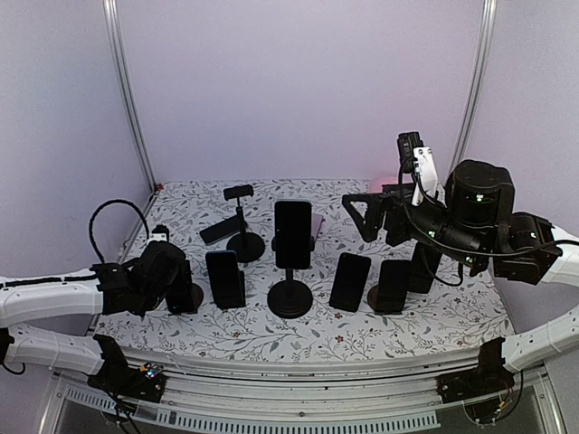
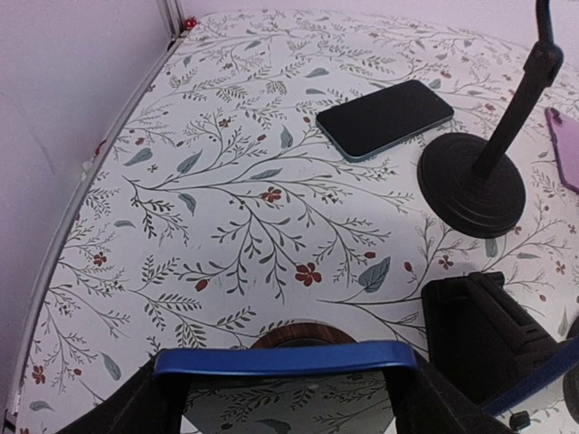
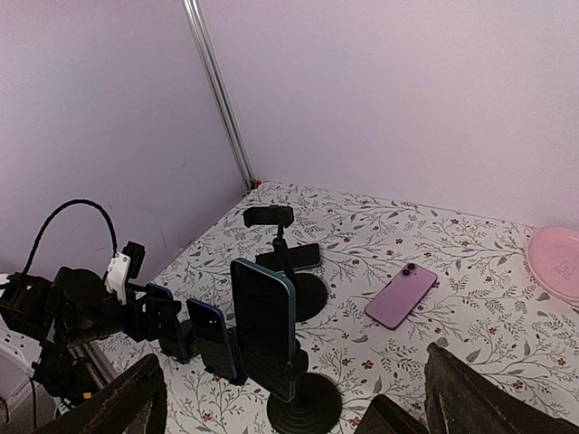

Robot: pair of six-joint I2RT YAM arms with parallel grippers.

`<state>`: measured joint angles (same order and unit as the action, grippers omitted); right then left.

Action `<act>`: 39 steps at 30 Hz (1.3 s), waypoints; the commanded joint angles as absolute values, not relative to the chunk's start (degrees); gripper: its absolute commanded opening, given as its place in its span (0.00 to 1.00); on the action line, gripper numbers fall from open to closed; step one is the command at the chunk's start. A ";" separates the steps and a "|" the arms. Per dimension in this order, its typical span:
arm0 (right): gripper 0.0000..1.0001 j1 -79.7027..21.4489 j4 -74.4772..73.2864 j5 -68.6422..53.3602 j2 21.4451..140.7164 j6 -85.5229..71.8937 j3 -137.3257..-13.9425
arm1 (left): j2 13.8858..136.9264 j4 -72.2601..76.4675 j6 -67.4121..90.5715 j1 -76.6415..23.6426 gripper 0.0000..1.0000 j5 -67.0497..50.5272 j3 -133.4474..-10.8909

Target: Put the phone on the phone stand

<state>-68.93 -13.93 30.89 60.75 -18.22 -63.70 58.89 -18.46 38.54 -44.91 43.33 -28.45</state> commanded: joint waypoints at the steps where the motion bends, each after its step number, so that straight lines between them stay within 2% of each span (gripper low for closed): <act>1: 0.99 -68.56 -12.66 30.50 61.07 -18.16 -63.70 | 58.21 -16.53 38.06 -45.58 0.66 43.95 -29.62; 20: 0.99 -68.58 -12.68 30.15 61.13 -18.20 -63.72 | 55.23 -17.38 38.32 -45.58 0.88 42.46 -29.88; 39: 0.99 -68.64 -12.79 30.24 62.21 -18.26 -63.90 | 51.21 -19.40 37.53 -45.60 0.97 41.05 -32.35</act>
